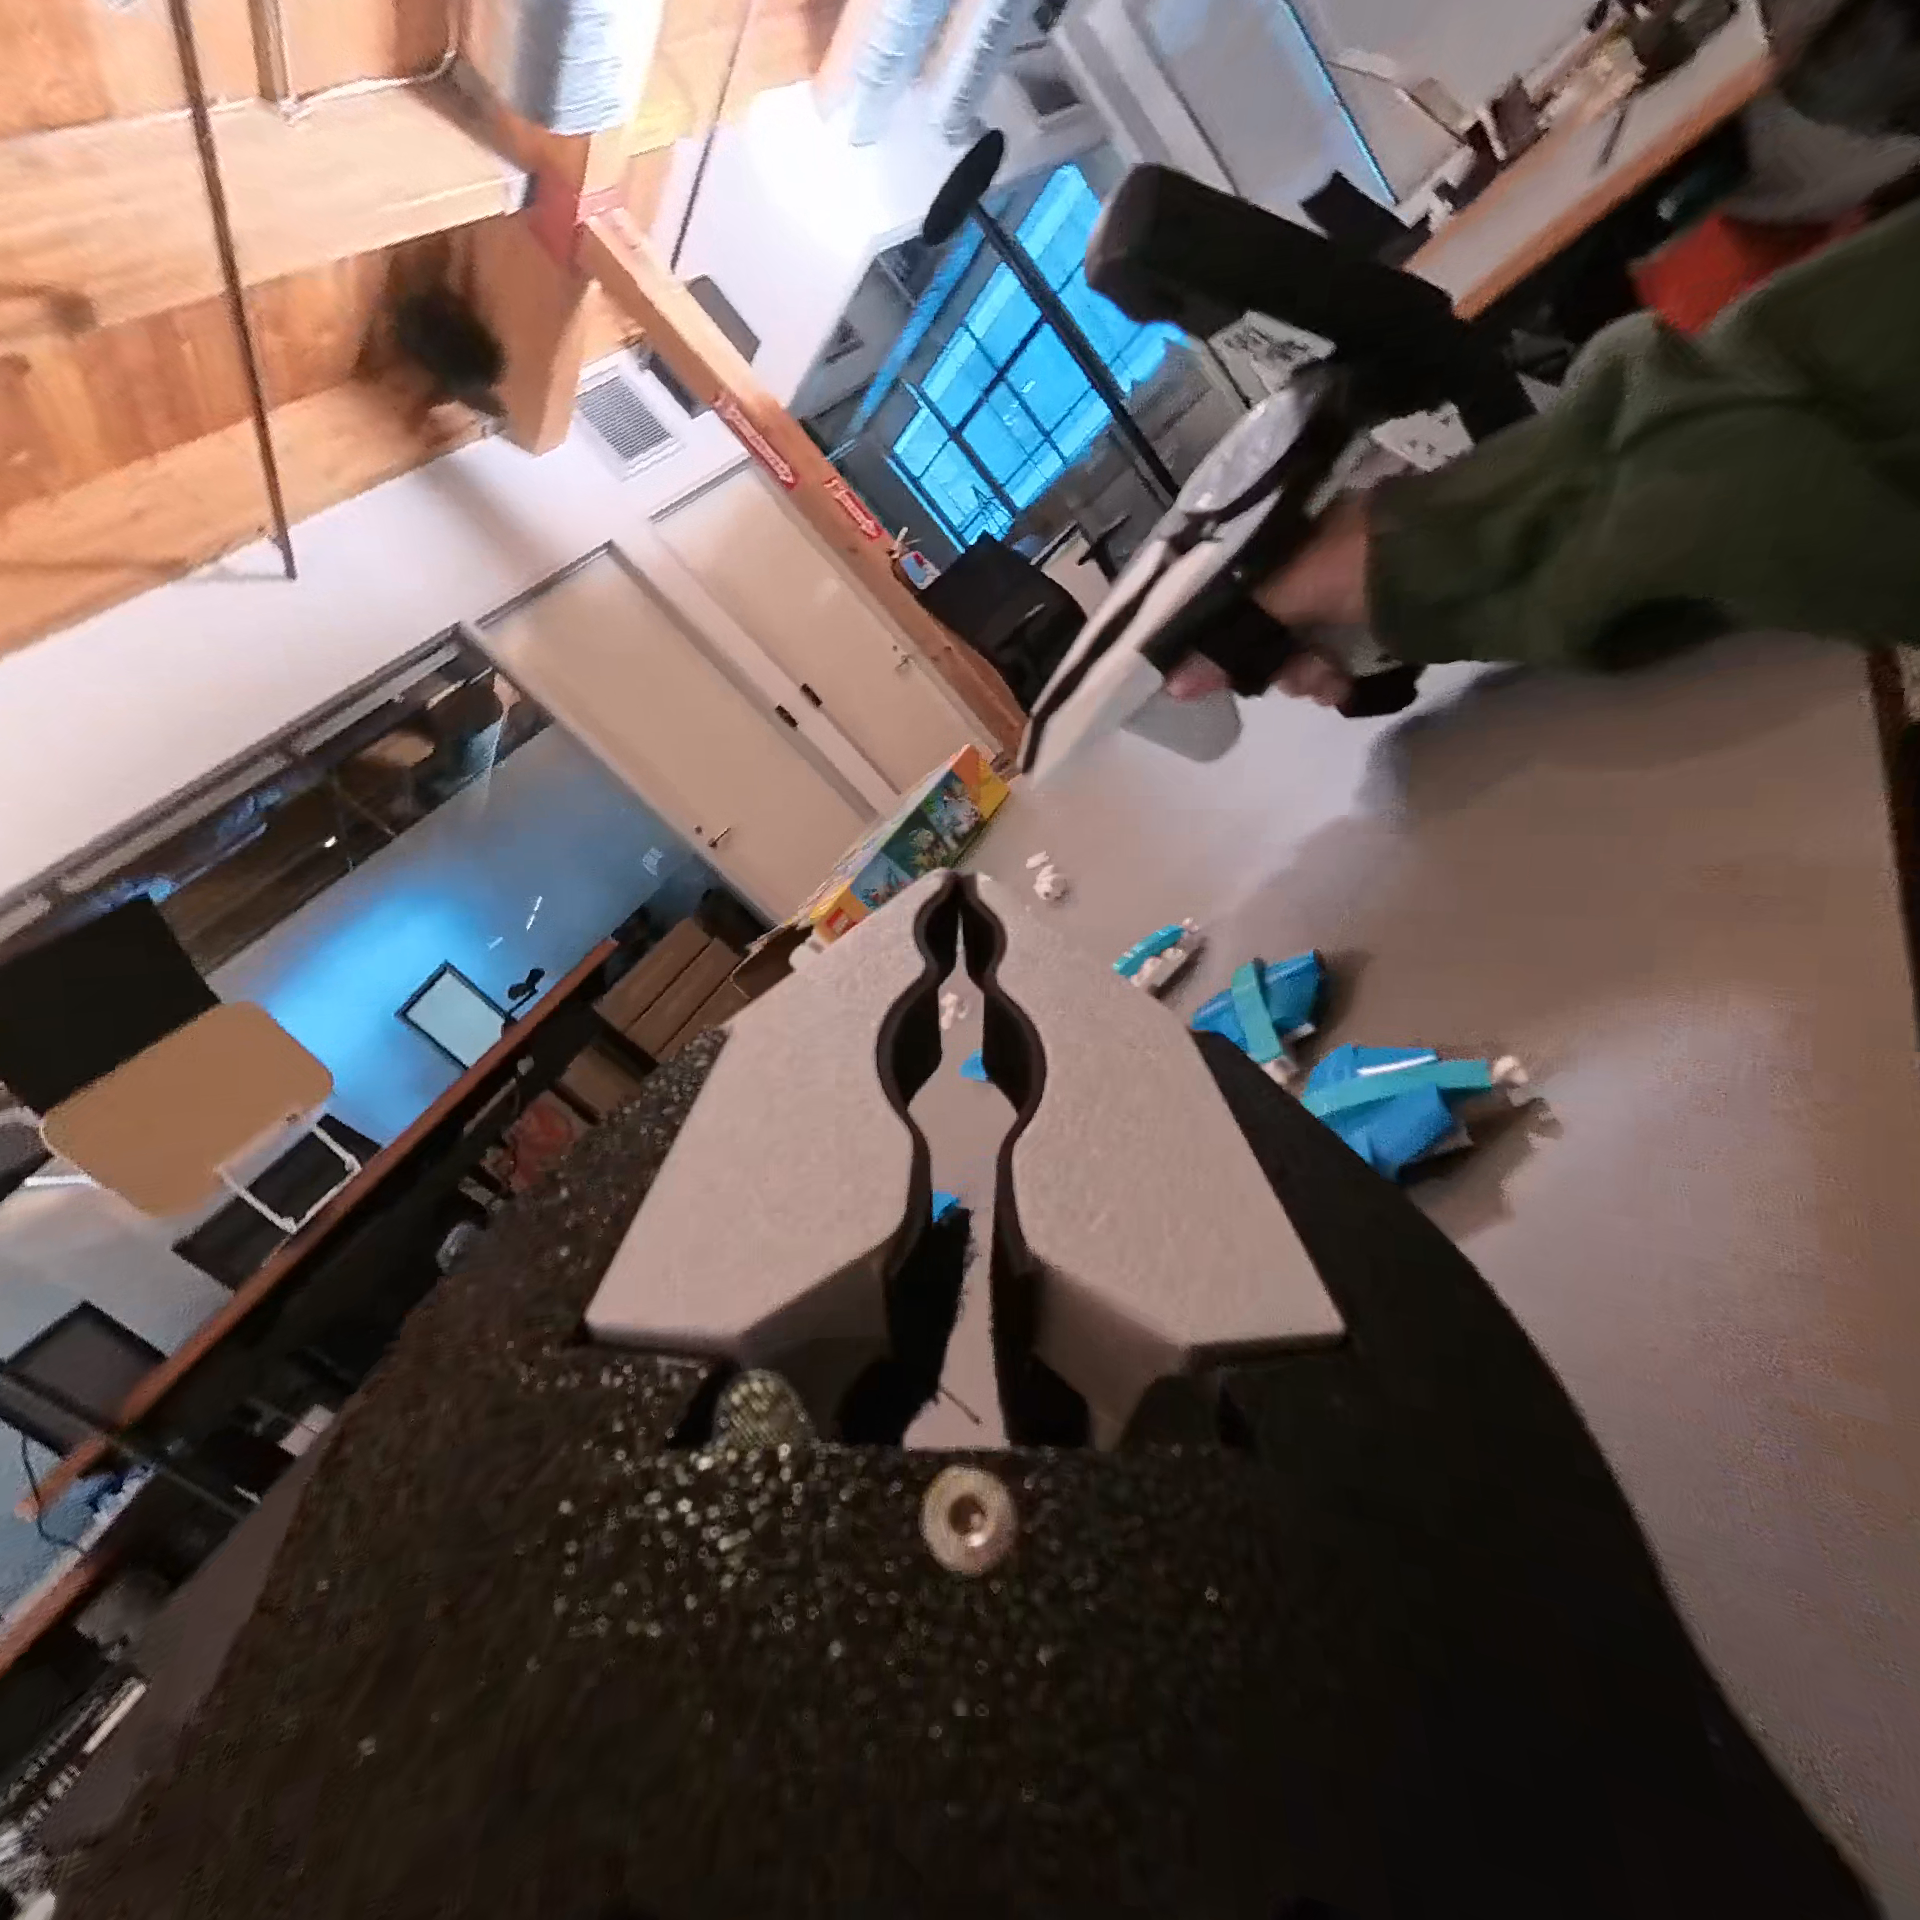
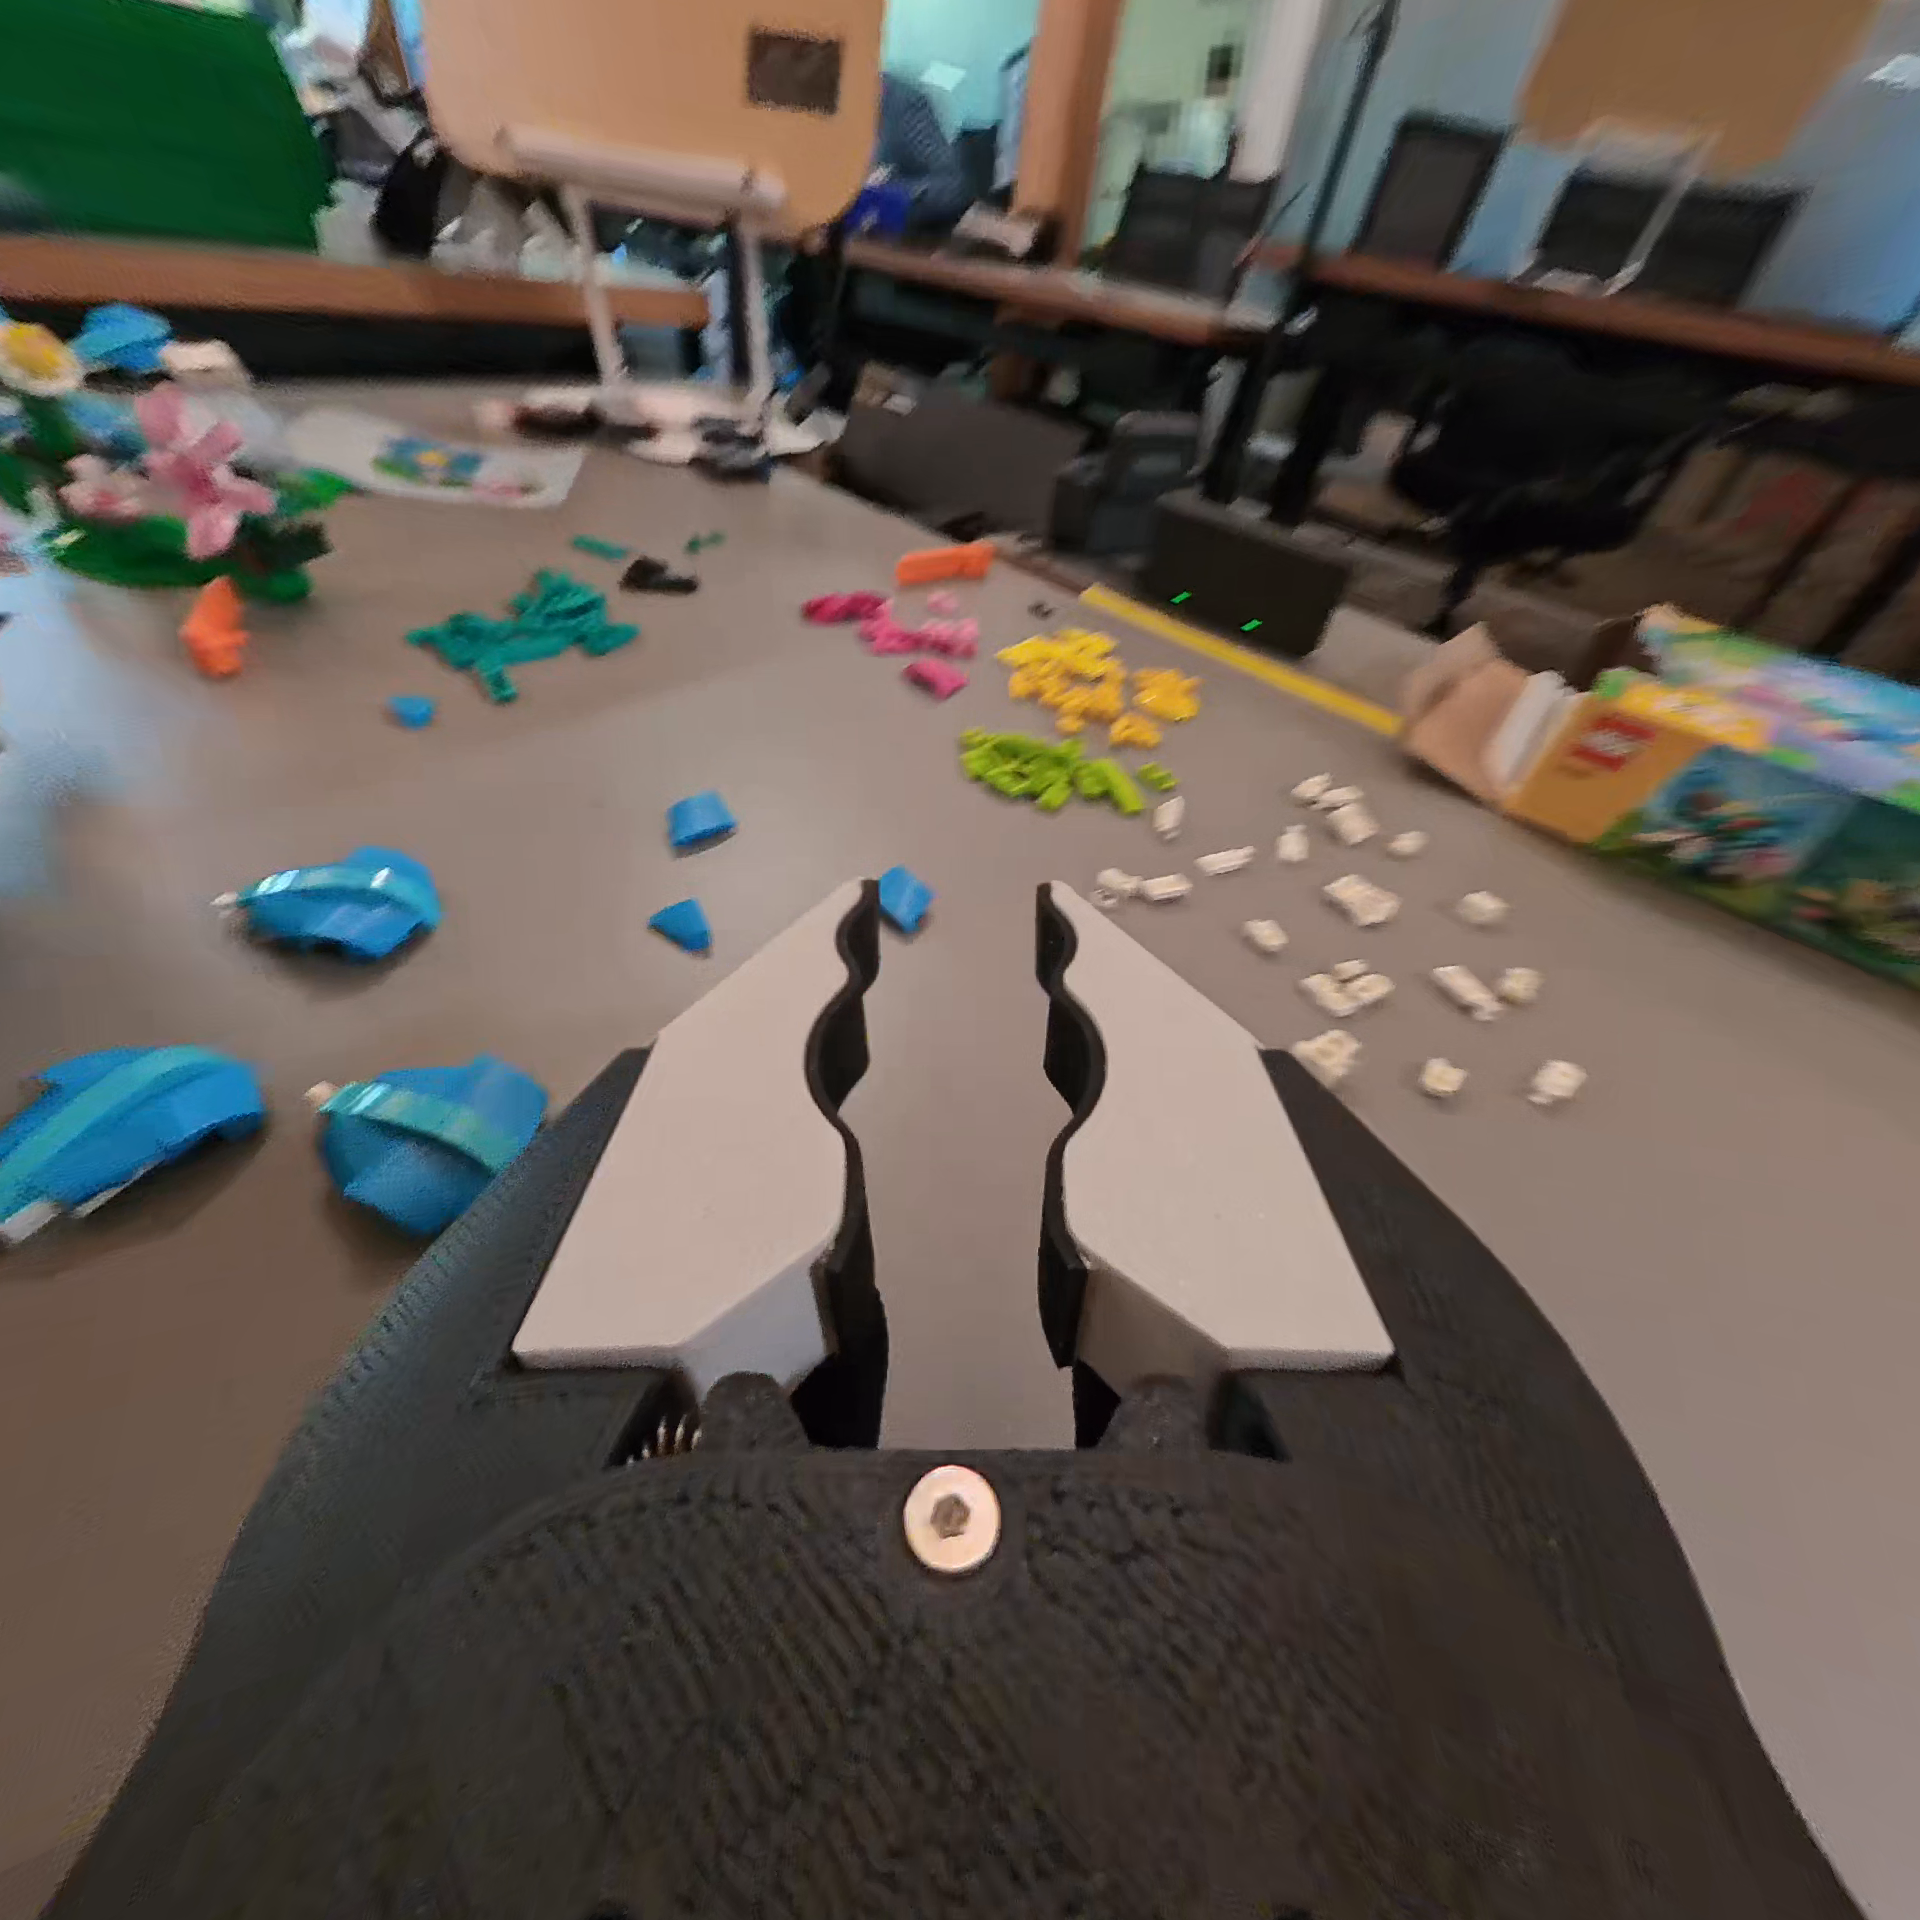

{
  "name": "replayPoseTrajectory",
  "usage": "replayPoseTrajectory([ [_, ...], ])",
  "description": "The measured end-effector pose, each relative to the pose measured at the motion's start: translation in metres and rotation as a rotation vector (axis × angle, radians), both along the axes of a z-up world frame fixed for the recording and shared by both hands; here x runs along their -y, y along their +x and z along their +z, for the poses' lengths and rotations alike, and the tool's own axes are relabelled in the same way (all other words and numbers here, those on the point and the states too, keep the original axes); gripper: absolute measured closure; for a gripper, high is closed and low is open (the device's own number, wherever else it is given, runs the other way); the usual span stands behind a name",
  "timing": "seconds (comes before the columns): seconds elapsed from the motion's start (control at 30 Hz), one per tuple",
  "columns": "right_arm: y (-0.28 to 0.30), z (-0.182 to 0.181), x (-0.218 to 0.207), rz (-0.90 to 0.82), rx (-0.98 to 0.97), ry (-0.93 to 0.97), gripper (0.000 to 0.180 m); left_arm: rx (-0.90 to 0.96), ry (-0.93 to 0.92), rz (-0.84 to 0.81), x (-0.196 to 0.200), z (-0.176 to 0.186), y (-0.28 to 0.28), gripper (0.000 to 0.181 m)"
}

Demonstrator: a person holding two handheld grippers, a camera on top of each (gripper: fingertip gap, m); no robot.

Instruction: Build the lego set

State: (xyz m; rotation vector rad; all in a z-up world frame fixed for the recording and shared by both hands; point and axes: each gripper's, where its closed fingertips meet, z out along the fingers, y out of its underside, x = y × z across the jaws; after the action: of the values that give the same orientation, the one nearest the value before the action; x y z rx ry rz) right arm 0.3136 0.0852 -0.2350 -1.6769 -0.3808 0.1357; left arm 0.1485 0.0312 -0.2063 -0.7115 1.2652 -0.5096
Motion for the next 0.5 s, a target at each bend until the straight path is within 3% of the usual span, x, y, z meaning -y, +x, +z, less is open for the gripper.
replayPoseTrajectory([
  [0.33,0.003,-0.003,-0.002,-0.047,0.071,0.008,0.155,0.018,-0.052,0.039,-0.01,0.002,-0.003,0.181],
  [0.43,0.002,-0.003,-0.002,-0.05,0.086,0.011,0.156,0.035,-0.253,0.195,-0.05,0.001,-0.018,0.179],
  [0.5,0.002,-0.001,-0.002,-0.049,0.084,0.019,0.156,-0.077,-0.478,0.347,-0.086,-0.023,-0.031,0.163],
])
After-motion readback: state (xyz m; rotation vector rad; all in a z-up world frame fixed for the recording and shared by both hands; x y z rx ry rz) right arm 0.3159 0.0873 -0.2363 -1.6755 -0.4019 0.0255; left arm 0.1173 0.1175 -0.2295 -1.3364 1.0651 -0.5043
